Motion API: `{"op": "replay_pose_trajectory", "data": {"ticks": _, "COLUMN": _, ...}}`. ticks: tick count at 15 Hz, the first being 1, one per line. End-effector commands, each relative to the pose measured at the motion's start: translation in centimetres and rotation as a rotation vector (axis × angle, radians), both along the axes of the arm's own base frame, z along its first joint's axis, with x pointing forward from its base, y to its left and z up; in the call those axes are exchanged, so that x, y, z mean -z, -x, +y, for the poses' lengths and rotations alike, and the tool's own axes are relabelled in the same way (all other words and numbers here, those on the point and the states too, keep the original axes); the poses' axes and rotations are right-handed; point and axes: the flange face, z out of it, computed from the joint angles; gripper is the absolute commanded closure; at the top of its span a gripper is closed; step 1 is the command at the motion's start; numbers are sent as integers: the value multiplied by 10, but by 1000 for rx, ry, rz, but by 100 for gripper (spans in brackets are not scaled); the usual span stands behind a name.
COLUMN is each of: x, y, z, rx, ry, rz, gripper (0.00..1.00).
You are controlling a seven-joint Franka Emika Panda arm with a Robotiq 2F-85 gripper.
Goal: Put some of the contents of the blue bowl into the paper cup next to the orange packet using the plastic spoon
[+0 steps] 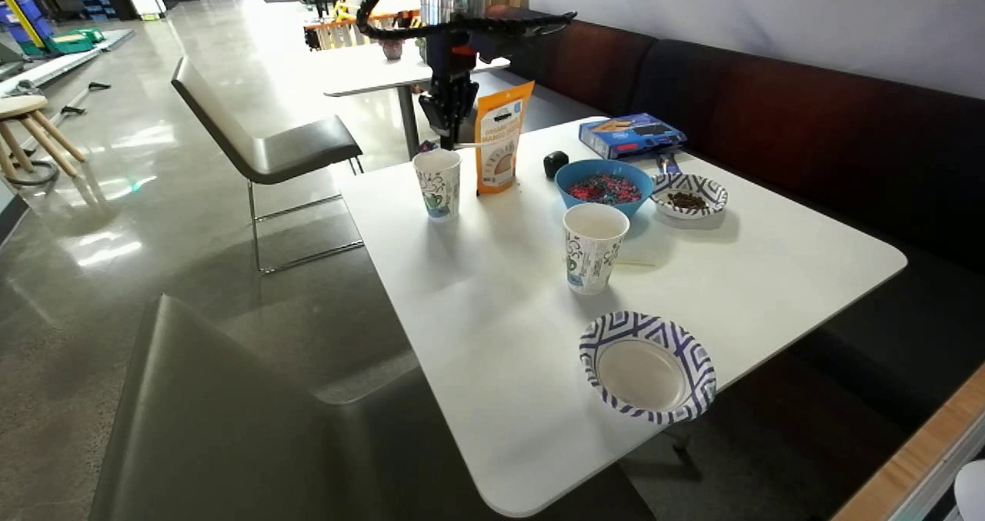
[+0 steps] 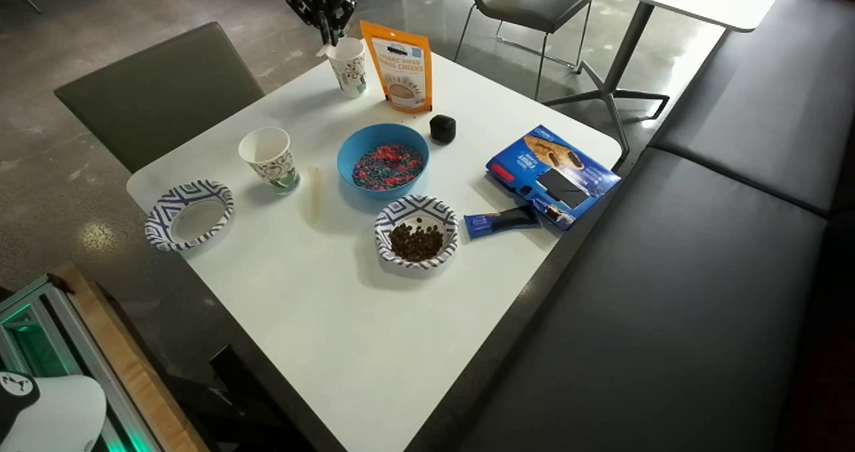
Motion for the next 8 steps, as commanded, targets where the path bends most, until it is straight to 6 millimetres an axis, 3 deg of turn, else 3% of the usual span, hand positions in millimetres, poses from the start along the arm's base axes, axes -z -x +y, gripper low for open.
{"op": "replay_pose_trajectory", "data": {"ticks": 1, "x": 3, "y": -1, "z": -7, "rx": 30, "ry": 42, "rz": 14, "gripper": 96}}
{"op": "replay_pose_trajectory", "data": {"ticks": 8, "x": 15, "y": 2, "z": 6, "rx": 53, "ry": 188, "rz": 51, "gripper": 96}}
